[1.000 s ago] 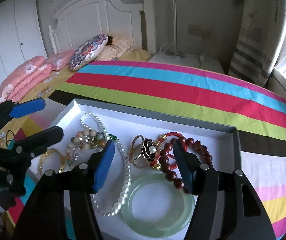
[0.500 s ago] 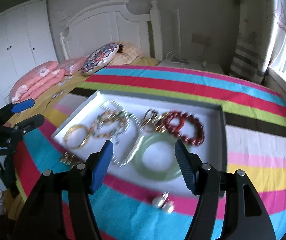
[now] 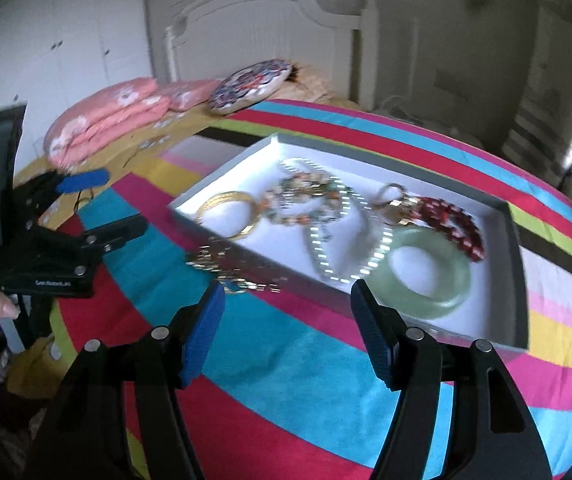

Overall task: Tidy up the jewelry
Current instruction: 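Grasp the gold pin brooch beside the tray with the right gripper and lift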

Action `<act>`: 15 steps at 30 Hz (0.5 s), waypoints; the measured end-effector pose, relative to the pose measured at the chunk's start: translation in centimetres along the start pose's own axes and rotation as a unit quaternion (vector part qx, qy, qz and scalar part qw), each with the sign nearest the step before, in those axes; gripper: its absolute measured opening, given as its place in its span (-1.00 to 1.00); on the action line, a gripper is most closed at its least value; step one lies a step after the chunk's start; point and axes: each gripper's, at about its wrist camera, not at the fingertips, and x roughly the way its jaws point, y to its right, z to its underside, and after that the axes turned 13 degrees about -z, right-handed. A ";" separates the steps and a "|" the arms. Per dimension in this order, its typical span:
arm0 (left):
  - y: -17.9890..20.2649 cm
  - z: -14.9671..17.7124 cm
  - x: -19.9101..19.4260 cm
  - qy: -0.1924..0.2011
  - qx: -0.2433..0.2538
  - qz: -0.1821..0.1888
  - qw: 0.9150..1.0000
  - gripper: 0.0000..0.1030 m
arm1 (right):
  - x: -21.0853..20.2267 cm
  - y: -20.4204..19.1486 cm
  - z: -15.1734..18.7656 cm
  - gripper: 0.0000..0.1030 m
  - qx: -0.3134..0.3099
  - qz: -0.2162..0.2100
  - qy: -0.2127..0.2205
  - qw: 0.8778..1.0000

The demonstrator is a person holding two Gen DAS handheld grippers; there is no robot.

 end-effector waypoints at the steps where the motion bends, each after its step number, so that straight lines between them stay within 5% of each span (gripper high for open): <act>1: 0.0 0.1 0.1 -0.002 0.001 0.001 1.000 0.95 | 0.3 -0.4 -0.1 0.23 -0.009 -0.001 -0.004 1.000; 8: 0.1 0.1 0.7 -0.015 0.003 0.009 1.000 0.95 | 3.0 -3.9 -1.2 0.13 -0.110 -0.006 -0.041 0.993; 15: 0.2 0.1 1.0 -0.024 -0.001 0.014 1.000 0.95 | 4.0 -4.5 -2.4 -0.10 -0.136 -0.004 -0.059 0.989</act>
